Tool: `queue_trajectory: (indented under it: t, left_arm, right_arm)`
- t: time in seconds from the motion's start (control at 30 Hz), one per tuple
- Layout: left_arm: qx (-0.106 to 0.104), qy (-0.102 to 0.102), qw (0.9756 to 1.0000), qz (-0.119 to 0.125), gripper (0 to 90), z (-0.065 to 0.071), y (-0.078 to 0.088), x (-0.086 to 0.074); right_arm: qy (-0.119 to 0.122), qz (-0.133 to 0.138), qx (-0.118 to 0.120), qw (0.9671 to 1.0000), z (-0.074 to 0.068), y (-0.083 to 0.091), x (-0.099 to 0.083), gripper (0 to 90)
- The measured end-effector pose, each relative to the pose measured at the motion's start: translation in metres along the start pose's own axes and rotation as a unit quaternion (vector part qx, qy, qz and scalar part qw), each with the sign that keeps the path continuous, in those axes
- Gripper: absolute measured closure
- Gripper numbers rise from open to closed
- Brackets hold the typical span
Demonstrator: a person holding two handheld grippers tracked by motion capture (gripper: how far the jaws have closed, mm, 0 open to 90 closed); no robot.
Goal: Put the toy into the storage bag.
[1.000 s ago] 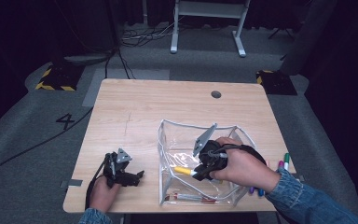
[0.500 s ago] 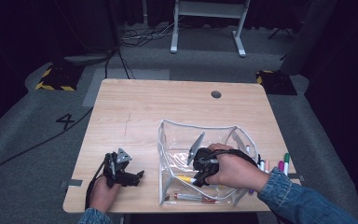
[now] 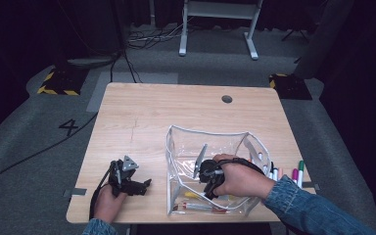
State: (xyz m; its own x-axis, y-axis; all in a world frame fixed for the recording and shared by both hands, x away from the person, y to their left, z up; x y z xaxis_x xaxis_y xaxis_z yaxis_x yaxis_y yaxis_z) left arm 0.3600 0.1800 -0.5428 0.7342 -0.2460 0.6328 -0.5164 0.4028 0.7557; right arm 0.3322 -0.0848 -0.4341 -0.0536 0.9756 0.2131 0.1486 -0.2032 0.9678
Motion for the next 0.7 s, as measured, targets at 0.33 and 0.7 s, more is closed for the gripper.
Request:
queue_trajectory:
  t: [0.33,0.7]
  left_arm:
    - [0.0,0.0,1.0,0.0,0.0,0.0,0.0,0.0]
    - [0.0,0.0,1.0,0.0,0.0,0.0,0.0,0.0]
  right_arm:
    - [-0.029,0.089,-0.064,0.9935,0.004,0.042,0.006,59.2]
    - [-0.069,0.175,-0.145,0.9715,0.0,0.107,-0.021,56.5]
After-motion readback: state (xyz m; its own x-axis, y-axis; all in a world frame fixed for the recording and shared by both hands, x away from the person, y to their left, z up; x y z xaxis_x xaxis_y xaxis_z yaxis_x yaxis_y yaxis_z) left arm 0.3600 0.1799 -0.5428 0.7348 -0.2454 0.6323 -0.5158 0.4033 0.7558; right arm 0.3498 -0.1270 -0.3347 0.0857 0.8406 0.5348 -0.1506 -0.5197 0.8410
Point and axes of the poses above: each handheld gripper's, and its own axes: y roughly backward along the jaws, x roughly out of its top, z roughly to its right, the point moved 5 cm from there along -y, roughly forward along the jaws, and after that the axes turned 13 degrees about y, right-handed, at the moved point
